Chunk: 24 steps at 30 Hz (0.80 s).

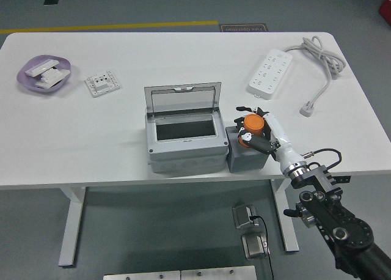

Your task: Pick up the cylinder from the cube,place it in the box,flap close box

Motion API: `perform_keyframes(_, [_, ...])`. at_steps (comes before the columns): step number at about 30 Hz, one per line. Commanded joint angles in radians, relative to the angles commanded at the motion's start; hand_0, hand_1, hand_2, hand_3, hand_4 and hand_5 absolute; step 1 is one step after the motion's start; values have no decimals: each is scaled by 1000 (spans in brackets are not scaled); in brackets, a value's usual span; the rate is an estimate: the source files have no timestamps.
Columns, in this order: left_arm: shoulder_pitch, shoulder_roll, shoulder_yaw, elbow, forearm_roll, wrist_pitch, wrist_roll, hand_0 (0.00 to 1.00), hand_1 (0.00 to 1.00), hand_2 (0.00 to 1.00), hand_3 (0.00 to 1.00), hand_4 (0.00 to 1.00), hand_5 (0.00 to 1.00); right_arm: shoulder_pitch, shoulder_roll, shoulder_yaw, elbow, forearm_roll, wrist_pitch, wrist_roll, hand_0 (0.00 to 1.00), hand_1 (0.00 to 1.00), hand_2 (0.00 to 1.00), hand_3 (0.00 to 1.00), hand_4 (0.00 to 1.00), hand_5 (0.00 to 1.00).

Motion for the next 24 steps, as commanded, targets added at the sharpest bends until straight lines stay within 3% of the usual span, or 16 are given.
perform_keyframes(16, [2, -6, 0, 0, 13, -1, 2, 822, 811, 777, 838, 725, 477, 4, -3, 18, 27, -27, -8, 4, 594, 562, 596, 635, 2, 2])
perform_keyframes(24, [3, -8, -1, 0, 14, -1, 4, 822, 811, 777, 838, 725, 477, 37, -26, -20, 115, -114, -41, -35, 603, 574, 599, 634, 2, 2])
